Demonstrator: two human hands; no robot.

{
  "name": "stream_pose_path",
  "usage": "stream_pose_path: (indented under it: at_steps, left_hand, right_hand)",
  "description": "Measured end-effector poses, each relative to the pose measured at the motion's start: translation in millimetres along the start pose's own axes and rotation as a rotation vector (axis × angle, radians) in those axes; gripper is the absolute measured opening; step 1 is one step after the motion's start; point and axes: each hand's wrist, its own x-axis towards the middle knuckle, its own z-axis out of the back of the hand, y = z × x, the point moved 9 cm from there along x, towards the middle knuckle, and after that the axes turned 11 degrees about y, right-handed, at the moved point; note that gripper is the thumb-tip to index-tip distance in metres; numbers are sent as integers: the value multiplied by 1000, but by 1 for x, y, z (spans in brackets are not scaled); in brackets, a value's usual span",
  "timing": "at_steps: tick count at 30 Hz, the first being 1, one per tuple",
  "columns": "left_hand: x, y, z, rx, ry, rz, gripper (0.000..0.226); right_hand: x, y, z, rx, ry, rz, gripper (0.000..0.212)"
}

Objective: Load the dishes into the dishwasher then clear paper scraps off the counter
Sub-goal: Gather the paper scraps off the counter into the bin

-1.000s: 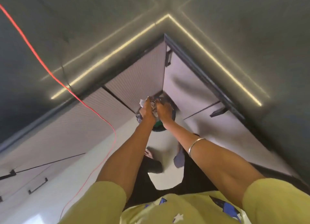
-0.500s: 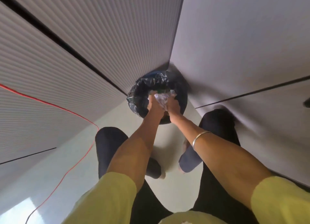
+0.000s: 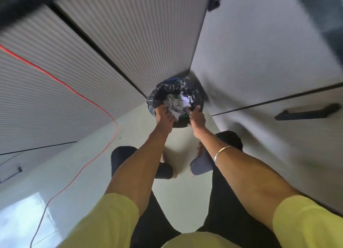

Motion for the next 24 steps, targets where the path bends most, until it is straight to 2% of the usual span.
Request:
stream_pose_path:
  at_steps: [2, 4, 6, 9, 14, 21, 24]
  left_hand:
    - [-46, -11, -6, 126, -26, -13, 19]
    - [-91, -31, -9, 374, -106, -92, 36]
    - [-138, -56, -19, 663, -170, -194, 48]
    - [-203, -89, -50, 925, -116, -309, 35]
    - [-269, -124, -95, 1408, -22, -347, 36]
    - [-321, -166, -128, 1781, 65, -486, 40]
    - [-336, -189, -143, 1831, 74, -556, 44]
  right_hand:
    - [-49, 28, 10, -137, -7, 58, 67]
    - [-105, 67, 17, -343, -2, 167, 53]
    - [-154, 95, 22, -446, 11, 233, 46]
    - [-217, 136, 29, -537, 40, 307, 44]
    - [-298, 193, 37, -808, 15, 439, 39]
    - [-359, 243, 41, -1016, 34, 513, 38]
    - [-374, 261, 43, -1031, -12, 535, 36]
